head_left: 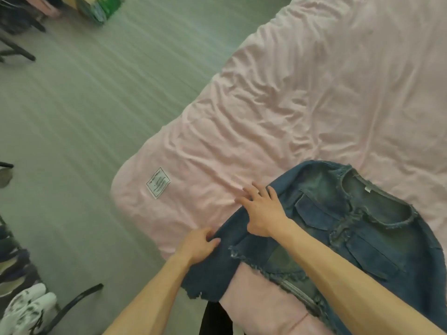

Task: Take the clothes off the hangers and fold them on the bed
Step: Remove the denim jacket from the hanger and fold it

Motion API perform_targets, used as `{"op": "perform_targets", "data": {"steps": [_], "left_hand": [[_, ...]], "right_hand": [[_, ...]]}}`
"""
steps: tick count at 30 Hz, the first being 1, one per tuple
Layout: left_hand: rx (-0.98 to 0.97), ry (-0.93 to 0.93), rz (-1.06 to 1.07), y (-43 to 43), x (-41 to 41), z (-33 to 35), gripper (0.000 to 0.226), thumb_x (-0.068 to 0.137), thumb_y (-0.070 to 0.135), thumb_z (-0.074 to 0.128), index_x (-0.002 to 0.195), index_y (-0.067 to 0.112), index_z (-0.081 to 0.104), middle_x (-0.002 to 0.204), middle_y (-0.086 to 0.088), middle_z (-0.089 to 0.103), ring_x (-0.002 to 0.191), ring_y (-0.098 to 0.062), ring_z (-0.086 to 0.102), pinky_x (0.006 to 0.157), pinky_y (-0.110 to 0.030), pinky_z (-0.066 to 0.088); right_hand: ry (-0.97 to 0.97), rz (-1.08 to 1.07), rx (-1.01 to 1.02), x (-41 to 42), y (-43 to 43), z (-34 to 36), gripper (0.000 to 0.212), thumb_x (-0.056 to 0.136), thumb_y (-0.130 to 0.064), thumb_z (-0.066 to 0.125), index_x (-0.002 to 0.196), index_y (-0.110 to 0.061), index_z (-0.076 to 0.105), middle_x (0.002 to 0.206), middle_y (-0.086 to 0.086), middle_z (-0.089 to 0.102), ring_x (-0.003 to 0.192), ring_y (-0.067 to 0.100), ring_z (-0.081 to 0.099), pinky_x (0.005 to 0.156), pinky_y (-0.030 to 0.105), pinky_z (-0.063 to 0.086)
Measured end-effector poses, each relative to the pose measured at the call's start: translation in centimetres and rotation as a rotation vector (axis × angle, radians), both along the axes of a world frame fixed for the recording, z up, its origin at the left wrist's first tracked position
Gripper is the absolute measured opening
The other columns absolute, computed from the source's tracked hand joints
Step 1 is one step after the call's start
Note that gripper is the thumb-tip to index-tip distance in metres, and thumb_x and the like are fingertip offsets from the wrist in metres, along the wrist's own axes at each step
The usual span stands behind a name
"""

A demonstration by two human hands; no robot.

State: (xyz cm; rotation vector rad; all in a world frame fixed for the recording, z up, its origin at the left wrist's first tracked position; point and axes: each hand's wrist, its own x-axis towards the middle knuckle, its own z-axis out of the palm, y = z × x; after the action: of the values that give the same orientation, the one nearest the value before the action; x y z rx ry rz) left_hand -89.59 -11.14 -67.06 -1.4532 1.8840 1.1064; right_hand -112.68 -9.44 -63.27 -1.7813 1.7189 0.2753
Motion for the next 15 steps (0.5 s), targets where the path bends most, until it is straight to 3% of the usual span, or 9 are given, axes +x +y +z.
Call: {"op": "perform_targets", "data": {"steps": [2, 6, 9, 11, 13, 15], "left_hand": [[0.167, 0.049, 0.103, -1.8, 0.5, 0.9, 0.016, 0.092, 0.037, 0.056, 0.094, 0.023, 0.063, 0.097, 0.005, 0.067, 0.083, -0.012, 0.061, 0.073, -0.029, 0.048], [0.254, 0.192, 0.305, -5.9, 1.6, 3.2, 0.026, 0.081, 0.042, 0.058, 0.087, 0.019, 0.069, 0.093, 0.005, 0.073, 0.090, -0.016, 0.067, 0.084, -0.035, 0.050], [0.075, 0.298, 0.402, -10.5, 2.3, 5.8, 0.037, 0.079, 0.054, 0.067, 0.079, 0.017, 0.062, 0.079, 0.006, 0.065, 0.074, -0.012, 0.059, 0.070, -0.031, 0.045], [-0.106, 0.315, 0.374, -14.2, 2.4, 7.7, 0.034, 0.086, 0.051, 0.069, 0.082, 0.018, 0.063, 0.081, 0.005, 0.067, 0.075, -0.012, 0.061, 0.066, -0.029, 0.045], [-0.300, 0.285, 0.330, -17.4, 2.3, 9.1, 0.021, 0.090, 0.045, 0.064, 0.092, 0.024, 0.061, 0.091, 0.007, 0.066, 0.084, -0.013, 0.061, 0.070, -0.031, 0.044], [-0.468, 0.234, 0.237, -19.5, 2.3, 9.2, 0.028, 0.092, 0.043, 0.059, 0.114, 0.026, 0.056, 0.114, 0.003, 0.061, 0.104, -0.020, 0.058, 0.085, -0.036, 0.046]], "right_hand": [[0.089, 0.104, 0.092, 1.2, -0.3, -0.9, 0.066, 0.083, -0.023, 0.059, 0.146, -0.029, 0.039, 0.158, 0.006, 0.025, 0.151, 0.032, 0.001, 0.120, 0.059, 0.001], [0.113, -0.035, -0.016, 1.8, -1.4, -0.9, 0.030, 0.096, -0.037, 0.052, 0.124, -0.026, 0.055, 0.129, -0.001, 0.059, 0.130, 0.026, 0.042, 0.115, 0.049, 0.019], [0.033, -0.274, -0.274, 1.8, -3.3, 0.3, 0.025, 0.096, -0.039, 0.053, 0.114, -0.023, 0.058, 0.113, -0.002, 0.065, 0.112, 0.026, 0.054, 0.101, 0.042, 0.033], [-0.022, -0.435, -0.437, 1.8, -5.0, 0.8, 0.028, 0.095, -0.035, 0.057, 0.119, -0.020, 0.060, 0.116, 0.002, 0.065, 0.112, 0.028, 0.055, 0.098, 0.042, 0.037], [-0.023, -0.589, -0.502, 1.3, -6.6, 1.2, 0.045, 0.093, -0.031, 0.060, 0.135, -0.017, 0.053, 0.134, 0.006, 0.057, 0.125, 0.030, 0.048, 0.103, 0.044, 0.039], [0.019, -0.750, -0.468, 0.8, -7.2, 1.4, 0.057, 0.091, -0.029, 0.060, 0.144, -0.015, 0.043, 0.147, 0.007, 0.045, 0.134, 0.030, 0.039, 0.108, 0.047, 0.037]]}}
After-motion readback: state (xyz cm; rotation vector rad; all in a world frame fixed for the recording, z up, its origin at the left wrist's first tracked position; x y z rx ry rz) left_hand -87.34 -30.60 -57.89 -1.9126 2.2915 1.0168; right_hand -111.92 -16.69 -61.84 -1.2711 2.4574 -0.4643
